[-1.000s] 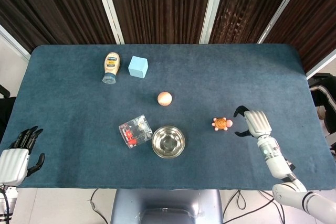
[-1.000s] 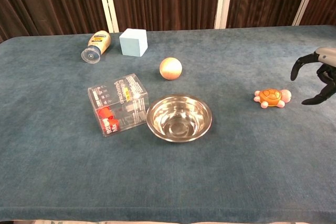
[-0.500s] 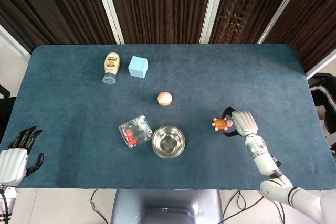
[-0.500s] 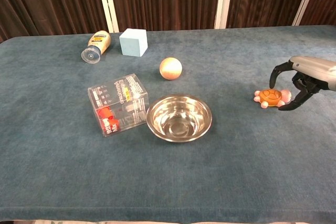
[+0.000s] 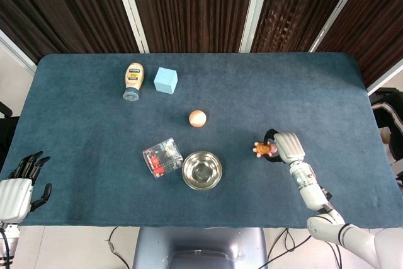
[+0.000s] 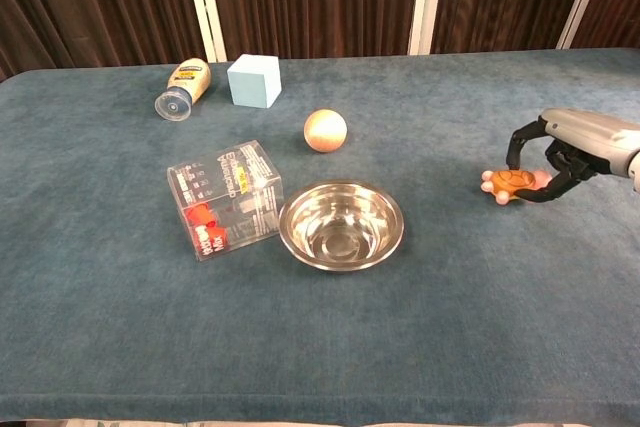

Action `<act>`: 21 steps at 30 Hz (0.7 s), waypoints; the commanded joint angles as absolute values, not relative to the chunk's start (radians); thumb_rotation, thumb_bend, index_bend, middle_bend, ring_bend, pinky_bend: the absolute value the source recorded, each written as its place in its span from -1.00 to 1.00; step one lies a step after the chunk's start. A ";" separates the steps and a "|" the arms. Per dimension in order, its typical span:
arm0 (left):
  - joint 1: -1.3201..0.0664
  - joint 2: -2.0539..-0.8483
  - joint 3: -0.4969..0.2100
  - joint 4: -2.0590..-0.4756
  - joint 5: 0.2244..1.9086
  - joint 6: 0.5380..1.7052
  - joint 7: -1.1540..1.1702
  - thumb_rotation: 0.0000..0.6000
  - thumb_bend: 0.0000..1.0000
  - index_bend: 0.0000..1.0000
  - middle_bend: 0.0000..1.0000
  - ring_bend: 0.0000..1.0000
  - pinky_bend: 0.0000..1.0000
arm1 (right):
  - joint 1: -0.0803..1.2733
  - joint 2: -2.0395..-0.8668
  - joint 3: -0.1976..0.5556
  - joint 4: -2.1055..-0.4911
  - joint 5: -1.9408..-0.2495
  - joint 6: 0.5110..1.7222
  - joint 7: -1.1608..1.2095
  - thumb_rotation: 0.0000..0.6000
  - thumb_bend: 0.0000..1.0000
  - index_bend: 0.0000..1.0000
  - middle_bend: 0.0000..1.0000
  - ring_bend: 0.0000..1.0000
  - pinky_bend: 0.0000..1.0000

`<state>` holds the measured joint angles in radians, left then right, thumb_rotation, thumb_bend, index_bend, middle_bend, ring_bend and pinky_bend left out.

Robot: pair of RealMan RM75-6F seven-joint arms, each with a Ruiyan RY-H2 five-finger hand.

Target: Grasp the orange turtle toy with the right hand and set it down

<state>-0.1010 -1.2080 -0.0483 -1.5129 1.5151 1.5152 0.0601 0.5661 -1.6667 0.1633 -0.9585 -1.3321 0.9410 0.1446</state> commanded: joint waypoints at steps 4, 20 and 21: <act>-0.100 -1.208 -0.050 -1.513 1.515 1.518 0.059 1.00 -0.15 -0.63 -0.79 -0.78 -0.30 | 0.563 -1.681 0.152 -0.935 -1.344 0.953 0.157 1.00 0.66 0.59 0.11 0.85 0.96; -0.101 -1.208 -0.049 -1.515 1.516 1.516 0.061 1.00 -0.15 -0.62 -0.79 -0.78 -0.30 | 0.549 -1.679 0.140 -0.936 -1.371 1.003 0.187 1.00 1.00 0.58 0.24 0.91 0.97; -0.101 -1.208 -0.049 -1.515 1.516 1.516 0.061 1.00 -0.15 -0.62 -0.79 -0.78 -0.30 | 0.548 -1.679 0.140 -0.934 -1.372 1.005 0.189 1.00 1.00 0.57 0.24 0.91 0.97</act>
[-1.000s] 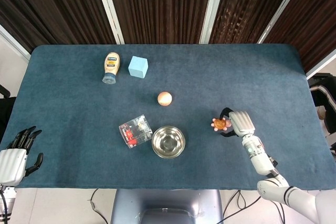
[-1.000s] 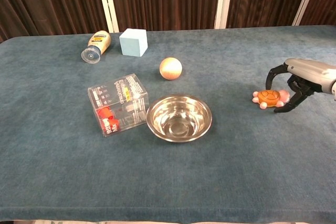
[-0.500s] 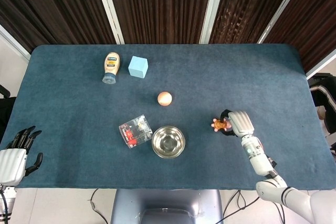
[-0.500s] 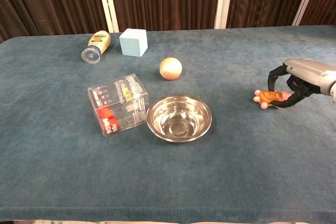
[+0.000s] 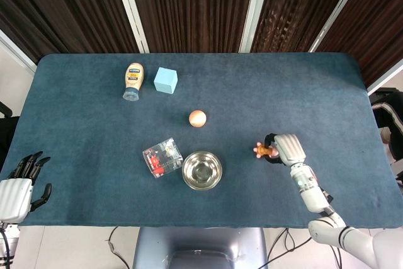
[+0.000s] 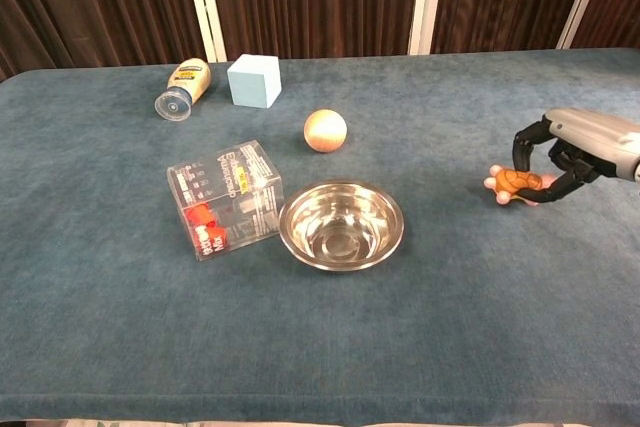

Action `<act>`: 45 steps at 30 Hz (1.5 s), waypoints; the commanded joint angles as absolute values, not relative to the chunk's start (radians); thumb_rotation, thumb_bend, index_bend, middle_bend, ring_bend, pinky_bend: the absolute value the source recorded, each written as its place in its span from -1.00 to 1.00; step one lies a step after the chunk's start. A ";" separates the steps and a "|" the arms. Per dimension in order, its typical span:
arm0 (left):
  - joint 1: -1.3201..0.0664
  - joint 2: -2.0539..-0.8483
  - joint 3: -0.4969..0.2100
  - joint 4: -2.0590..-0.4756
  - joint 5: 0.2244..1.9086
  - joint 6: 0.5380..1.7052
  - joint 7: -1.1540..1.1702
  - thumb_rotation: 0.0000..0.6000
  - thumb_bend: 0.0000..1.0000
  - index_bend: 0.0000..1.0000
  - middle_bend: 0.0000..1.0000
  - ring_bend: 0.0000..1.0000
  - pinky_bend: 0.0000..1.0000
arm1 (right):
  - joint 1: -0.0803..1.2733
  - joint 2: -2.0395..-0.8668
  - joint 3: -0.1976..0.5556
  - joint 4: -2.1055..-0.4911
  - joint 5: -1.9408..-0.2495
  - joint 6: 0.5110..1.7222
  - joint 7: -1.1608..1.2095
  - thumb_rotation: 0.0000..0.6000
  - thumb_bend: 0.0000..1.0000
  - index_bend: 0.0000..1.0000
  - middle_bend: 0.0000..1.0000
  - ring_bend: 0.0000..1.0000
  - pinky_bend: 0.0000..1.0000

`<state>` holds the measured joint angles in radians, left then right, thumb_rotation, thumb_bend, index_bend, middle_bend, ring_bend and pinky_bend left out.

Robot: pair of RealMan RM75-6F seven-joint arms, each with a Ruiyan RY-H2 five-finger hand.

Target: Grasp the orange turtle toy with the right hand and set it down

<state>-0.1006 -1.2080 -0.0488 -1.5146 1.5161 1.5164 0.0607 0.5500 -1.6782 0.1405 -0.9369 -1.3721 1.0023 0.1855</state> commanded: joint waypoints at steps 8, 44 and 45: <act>-0.103 -1.209 -0.047 -1.515 1.514 1.509 0.062 1.00 -0.15 -0.61 -0.79 -0.78 -0.30 | 0.552 -1.619 0.115 -0.981 -1.374 0.935 0.226 1.00 0.38 -0.10 -0.11 0.80 0.89; -0.105 -1.205 -0.044 -1.522 1.510 1.498 0.064 1.00 -0.14 -0.57 -0.79 -0.78 -0.30 | 0.554 -1.679 0.121 -0.878 -1.413 1.014 0.340 1.00 1.00 0.66 0.26 0.95 0.97; -0.105 -1.205 -0.044 -1.522 1.510 1.498 0.064 1.00 -0.14 -0.57 -0.79 -0.78 -0.30 | 0.553 -1.678 0.121 -0.879 -1.415 1.018 0.345 1.00 1.00 0.67 0.27 0.95 0.98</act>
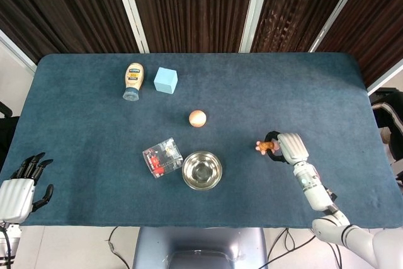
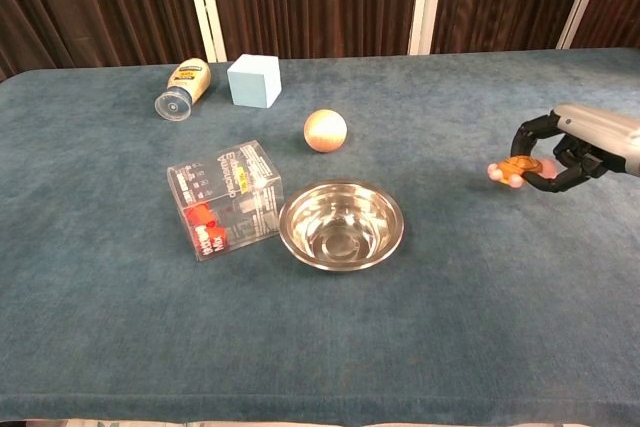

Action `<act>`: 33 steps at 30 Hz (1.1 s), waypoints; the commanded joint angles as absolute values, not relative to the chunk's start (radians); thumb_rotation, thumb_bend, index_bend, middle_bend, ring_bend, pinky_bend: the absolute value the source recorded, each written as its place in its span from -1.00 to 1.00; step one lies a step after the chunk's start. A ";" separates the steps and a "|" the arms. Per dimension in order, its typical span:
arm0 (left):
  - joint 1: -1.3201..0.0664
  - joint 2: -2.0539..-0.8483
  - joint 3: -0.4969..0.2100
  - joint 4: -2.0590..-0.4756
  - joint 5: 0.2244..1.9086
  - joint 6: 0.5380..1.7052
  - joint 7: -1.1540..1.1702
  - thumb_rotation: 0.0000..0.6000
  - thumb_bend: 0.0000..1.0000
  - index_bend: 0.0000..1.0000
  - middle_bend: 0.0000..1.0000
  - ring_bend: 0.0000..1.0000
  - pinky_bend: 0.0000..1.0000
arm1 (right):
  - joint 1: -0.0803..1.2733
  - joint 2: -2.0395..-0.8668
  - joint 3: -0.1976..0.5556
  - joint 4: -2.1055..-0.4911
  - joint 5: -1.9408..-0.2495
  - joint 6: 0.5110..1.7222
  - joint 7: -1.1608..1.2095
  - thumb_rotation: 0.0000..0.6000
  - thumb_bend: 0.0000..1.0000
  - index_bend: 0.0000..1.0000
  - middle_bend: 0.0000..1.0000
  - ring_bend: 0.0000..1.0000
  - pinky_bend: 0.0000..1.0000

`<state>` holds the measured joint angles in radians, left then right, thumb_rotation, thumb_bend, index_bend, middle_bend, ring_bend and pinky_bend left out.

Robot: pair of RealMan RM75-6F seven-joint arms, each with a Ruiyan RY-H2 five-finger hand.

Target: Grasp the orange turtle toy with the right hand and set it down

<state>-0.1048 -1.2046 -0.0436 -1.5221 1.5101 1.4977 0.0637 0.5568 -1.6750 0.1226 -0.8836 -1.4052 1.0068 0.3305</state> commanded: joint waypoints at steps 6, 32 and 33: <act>-0.106 -1.205 -0.044 -1.524 1.511 1.496 0.068 1.00 -0.14 -0.57 -0.79 -0.78 -0.30 | 0.547 -1.668 0.120 -0.895 -1.420 1.039 0.328 1.00 1.00 0.67 0.29 0.95 0.98; -0.105 -1.204 -0.043 -1.530 1.512 1.500 0.078 1.00 -0.15 -0.55 -0.79 -0.78 -0.30 | 0.436 -1.318 0.060 -1.425 -1.346 1.055 0.016 1.00 -0.94 -1.00 -0.67 0.22 0.65; -0.105 -1.203 -0.042 -1.531 1.512 1.500 0.079 1.00 -0.15 -0.55 -0.79 -0.78 -0.30 | 0.427 -1.292 0.057 -1.454 -1.340 1.059 0.018 1.00 -0.94 -1.00 -0.67 0.14 0.58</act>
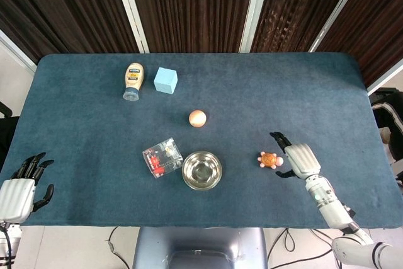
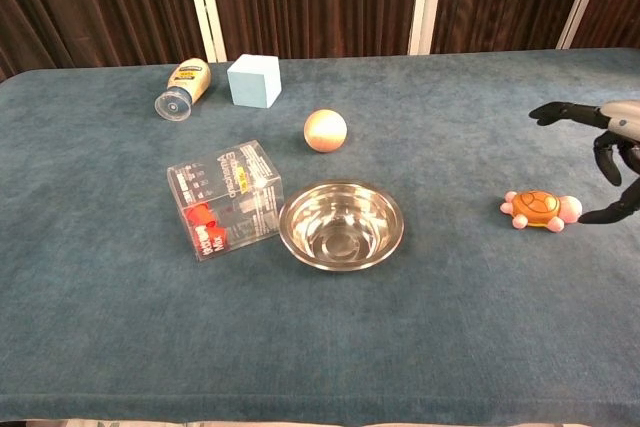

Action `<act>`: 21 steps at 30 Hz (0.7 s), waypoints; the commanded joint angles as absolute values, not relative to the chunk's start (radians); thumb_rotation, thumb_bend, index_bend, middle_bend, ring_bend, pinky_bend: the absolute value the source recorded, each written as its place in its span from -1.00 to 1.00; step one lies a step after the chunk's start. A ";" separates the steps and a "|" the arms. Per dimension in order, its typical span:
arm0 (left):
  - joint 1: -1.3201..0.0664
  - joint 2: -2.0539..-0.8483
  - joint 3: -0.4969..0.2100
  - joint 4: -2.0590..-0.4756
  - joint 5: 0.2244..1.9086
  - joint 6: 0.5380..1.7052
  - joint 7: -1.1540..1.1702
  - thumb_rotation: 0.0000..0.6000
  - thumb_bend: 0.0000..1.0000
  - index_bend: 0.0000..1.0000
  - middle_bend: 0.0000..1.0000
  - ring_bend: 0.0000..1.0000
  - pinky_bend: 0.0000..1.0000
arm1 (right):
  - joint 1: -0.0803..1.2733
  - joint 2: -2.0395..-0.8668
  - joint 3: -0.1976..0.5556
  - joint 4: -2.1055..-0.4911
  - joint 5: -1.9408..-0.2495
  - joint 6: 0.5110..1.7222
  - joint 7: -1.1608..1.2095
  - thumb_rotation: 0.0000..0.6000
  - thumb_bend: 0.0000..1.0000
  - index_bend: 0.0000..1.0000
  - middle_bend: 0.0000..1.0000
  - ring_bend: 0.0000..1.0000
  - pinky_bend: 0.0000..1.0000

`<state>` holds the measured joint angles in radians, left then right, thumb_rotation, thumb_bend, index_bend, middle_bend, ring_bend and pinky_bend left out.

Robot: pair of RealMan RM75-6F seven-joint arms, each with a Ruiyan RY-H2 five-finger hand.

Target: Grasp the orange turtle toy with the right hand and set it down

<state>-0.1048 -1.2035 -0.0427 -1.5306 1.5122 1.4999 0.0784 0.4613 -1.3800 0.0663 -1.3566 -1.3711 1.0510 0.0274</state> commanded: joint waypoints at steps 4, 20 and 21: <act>-0.102 -1.201 -0.043 -1.535 1.513 1.506 0.082 1.00 -0.15 -0.55 -0.79 -0.78 -0.30 | 0.358 -1.170 0.041 -1.593 -1.313 1.125 0.000 1.00 -0.94 -0.97 -0.67 -0.20 0.17; -0.091 -1.182 -0.040 -1.586 1.523 1.527 0.132 1.00 -0.15 -0.58 -0.79 -0.78 -0.30 | 0.127 -1.076 -0.032 -1.646 -1.491 1.489 -0.068 1.00 -0.94 -0.78 -0.78 -0.96 -0.52; -0.091 -1.181 -0.040 -1.587 1.521 1.527 0.131 1.00 -0.15 -0.58 -0.79 -0.78 -0.30 | 0.126 -1.077 -0.033 -1.645 -1.494 1.488 -0.067 1.00 -0.94 -0.80 -0.78 -0.96 -0.52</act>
<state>-0.0912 -1.1812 -0.0400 -1.5863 1.5219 1.5267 0.1315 0.1363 -1.0789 -0.0239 -1.6513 -1.4724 1.4752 -0.0617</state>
